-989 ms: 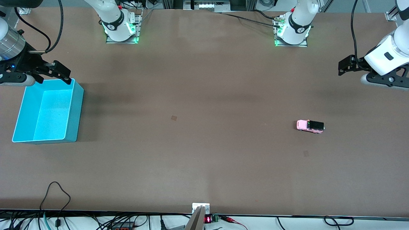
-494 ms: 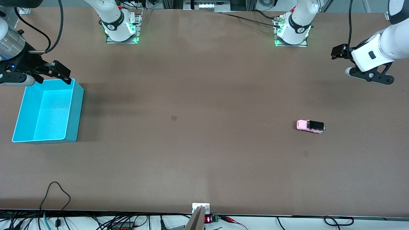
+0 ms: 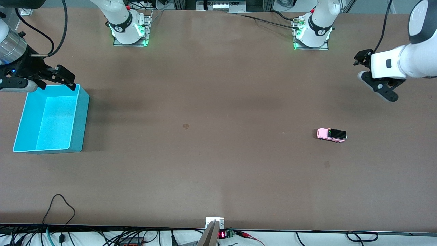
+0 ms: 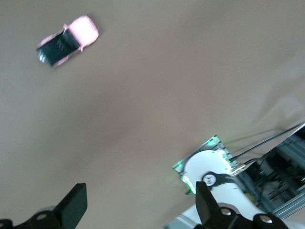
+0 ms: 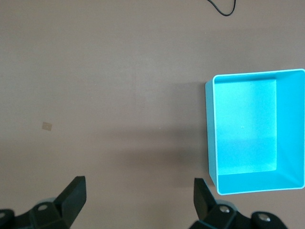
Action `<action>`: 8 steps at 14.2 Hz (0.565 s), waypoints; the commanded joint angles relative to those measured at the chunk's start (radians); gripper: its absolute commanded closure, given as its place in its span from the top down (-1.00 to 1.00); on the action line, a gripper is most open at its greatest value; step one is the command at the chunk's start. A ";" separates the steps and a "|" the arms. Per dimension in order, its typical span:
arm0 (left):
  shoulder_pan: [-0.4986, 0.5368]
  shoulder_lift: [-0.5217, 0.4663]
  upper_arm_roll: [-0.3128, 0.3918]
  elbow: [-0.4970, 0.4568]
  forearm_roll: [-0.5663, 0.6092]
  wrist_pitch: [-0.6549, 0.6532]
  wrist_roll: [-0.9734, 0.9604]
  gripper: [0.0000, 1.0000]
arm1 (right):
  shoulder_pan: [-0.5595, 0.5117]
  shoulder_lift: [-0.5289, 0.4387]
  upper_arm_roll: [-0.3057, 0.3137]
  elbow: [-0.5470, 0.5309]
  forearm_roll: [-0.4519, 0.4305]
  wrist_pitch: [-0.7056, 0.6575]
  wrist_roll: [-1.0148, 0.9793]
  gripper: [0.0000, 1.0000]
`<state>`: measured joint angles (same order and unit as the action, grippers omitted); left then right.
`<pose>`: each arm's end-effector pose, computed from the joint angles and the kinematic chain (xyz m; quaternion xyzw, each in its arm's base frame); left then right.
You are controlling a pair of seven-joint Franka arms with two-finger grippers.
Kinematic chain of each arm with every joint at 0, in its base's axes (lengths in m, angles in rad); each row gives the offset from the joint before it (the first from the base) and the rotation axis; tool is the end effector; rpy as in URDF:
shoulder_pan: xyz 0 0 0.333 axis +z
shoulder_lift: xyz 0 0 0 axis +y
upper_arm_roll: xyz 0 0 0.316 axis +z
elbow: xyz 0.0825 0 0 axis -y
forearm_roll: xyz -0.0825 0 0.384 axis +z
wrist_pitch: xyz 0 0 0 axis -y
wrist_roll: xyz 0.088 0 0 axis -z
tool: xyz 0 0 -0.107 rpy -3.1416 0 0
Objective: Wind and store pink jeep toy
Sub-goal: 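Move the left gripper over the pink jeep and lower it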
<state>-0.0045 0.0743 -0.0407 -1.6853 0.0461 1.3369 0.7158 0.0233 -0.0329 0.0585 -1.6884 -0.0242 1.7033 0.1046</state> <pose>0.5345 -0.0178 0.5174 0.9077 -0.3628 -0.2051 0.0487 0.5530 0.0435 0.5986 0.9996 -0.0101 0.0250 0.0107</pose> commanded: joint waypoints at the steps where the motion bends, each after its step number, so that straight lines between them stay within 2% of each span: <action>1: 0.003 0.053 0.002 -0.030 0.004 0.112 0.196 1.00 | -0.002 -0.015 0.000 -0.010 0.006 0.001 -0.011 1.00; 8: 0.027 0.186 0.002 -0.131 0.093 0.508 0.657 1.00 | -0.005 -0.015 -0.002 -0.010 0.006 0.001 -0.011 1.00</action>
<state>0.0101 0.2334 -0.0380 -1.7969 0.1078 1.7604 1.2524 0.0233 -0.0341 0.0575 -1.6885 -0.0242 1.7033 0.1046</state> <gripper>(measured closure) 0.000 0.000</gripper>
